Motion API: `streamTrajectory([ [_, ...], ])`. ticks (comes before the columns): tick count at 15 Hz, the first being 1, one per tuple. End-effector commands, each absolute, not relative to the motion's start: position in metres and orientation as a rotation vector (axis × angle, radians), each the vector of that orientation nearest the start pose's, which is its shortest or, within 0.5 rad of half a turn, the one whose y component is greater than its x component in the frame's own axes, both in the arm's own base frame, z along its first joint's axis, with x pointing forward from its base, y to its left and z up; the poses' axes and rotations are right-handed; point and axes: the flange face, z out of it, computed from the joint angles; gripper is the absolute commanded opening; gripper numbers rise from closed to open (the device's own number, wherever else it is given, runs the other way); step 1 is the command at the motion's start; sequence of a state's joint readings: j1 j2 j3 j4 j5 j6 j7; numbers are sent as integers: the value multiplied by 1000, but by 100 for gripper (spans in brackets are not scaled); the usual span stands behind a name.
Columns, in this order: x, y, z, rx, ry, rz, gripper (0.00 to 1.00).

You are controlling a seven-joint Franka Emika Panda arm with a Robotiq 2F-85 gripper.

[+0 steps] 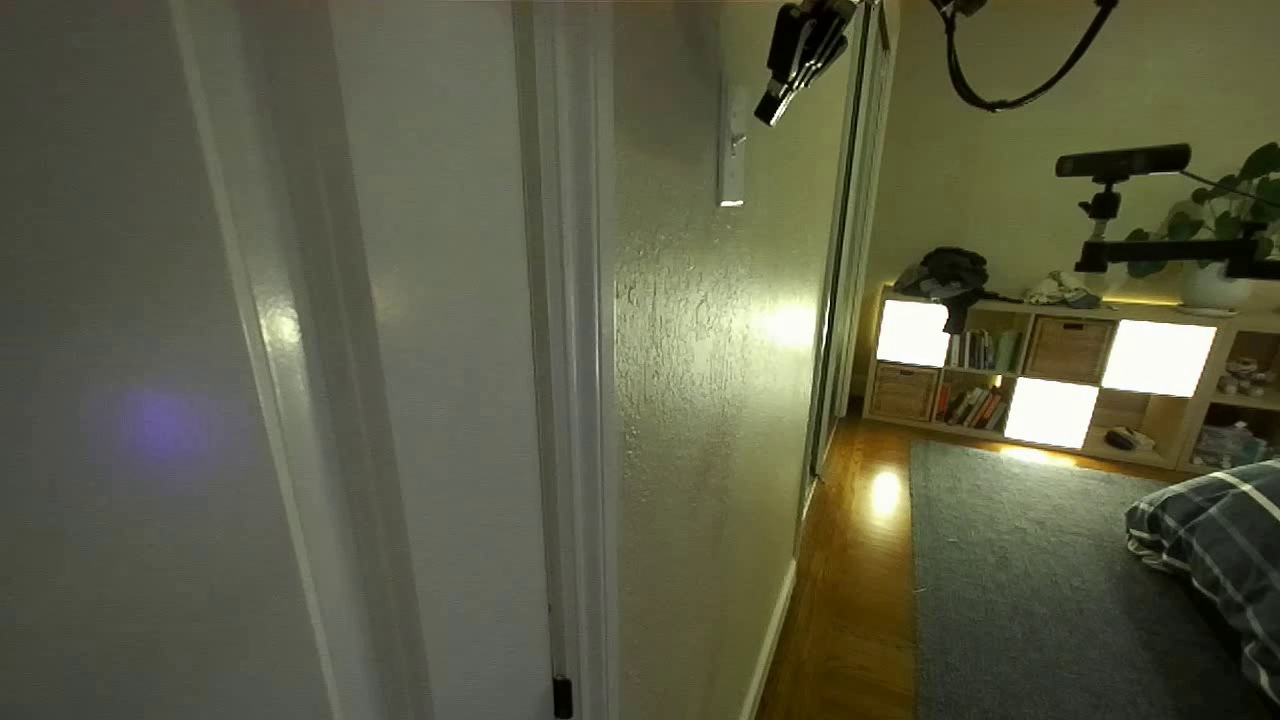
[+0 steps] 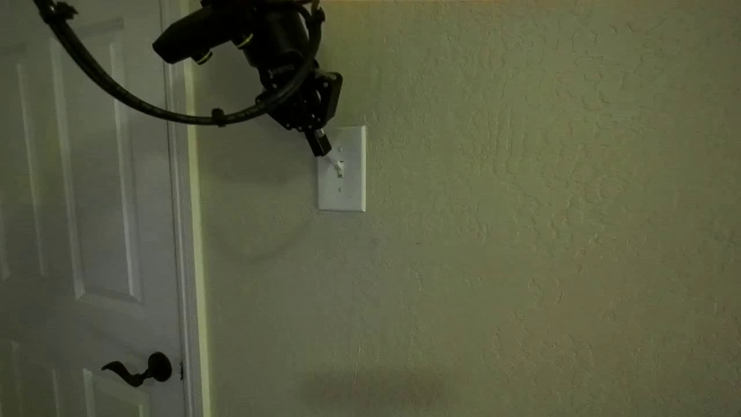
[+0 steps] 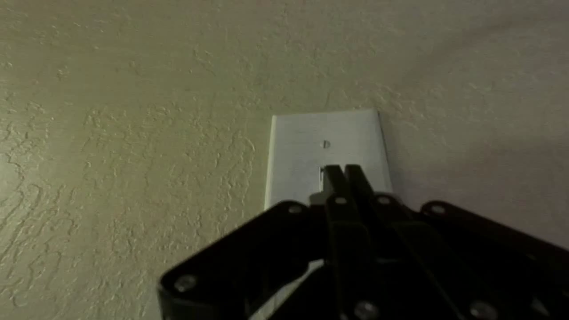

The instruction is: Turn off the light

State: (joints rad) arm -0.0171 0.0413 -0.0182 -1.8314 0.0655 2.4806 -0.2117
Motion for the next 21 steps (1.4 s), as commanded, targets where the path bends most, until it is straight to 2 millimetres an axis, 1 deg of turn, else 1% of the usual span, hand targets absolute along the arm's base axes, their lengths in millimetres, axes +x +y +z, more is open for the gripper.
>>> streamTrajectory([
  [1,631,-27,574,-2973,-170,-1004,0],
  [3,637,-27,571,-2964,-157,-1002,4],
  [9,646,-31,561,-2980,-157,-989,3],
  [12,643,-35,558,-2994,-150,-969,4],
  [19,633,-41,532,-3007,-111,-860,4],
  [21,628,-43,529,-3024,-109,-833,3],
])
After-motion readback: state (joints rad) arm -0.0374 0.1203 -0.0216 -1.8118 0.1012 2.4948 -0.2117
